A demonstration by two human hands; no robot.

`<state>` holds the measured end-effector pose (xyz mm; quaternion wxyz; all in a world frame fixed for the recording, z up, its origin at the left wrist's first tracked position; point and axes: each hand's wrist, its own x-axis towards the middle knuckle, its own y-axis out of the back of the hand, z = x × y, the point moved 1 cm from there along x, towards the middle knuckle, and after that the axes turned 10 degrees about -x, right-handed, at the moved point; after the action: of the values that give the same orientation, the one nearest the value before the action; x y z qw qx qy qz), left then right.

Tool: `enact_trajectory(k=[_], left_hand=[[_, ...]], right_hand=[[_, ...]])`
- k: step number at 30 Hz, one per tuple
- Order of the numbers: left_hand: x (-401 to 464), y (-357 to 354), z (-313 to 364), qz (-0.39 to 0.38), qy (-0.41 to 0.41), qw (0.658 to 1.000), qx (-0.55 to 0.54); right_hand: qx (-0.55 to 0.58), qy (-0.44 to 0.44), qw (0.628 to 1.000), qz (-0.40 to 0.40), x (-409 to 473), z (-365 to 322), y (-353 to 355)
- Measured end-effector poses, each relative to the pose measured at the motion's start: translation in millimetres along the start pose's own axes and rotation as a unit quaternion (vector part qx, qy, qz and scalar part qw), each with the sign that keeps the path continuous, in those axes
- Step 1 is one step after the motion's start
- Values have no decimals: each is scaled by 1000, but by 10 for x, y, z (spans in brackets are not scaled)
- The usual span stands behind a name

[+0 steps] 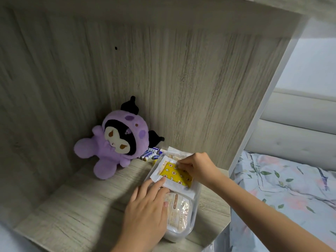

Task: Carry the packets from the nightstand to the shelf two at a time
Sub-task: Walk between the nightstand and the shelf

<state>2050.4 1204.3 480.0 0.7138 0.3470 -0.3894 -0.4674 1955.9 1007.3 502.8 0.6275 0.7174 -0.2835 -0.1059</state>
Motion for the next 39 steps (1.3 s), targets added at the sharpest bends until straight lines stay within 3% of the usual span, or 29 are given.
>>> enact_trajectory(k=[10, 16, 22, 26, 31, 39], left_hand=[[55, 166, -16, -57, 13, 998, -27], [156, 327, 58, -78, -88, 993, -15], [363, 18, 613, -127, -243, 962, -11], [284, -369, 1446, -228, -322, 919, -4], [-330, -865, 2527, -304, -453, 838, -1], [-2543, -1586, 4036, -379, -618, 688, 17]], right_hand=[[-6, -28, 999, -26, -245, -84, 328], [-96, -92, 991, 27, -714, -78, 506], [-138, -293, 946, 31, -1987, -45, 616], [-126, -453, 882, 24, -3204, -204, 705], [-108, -637, 763, 6, -4885, -702, 899], [-51, -815, 577, -8, -7444, -2165, 879]])
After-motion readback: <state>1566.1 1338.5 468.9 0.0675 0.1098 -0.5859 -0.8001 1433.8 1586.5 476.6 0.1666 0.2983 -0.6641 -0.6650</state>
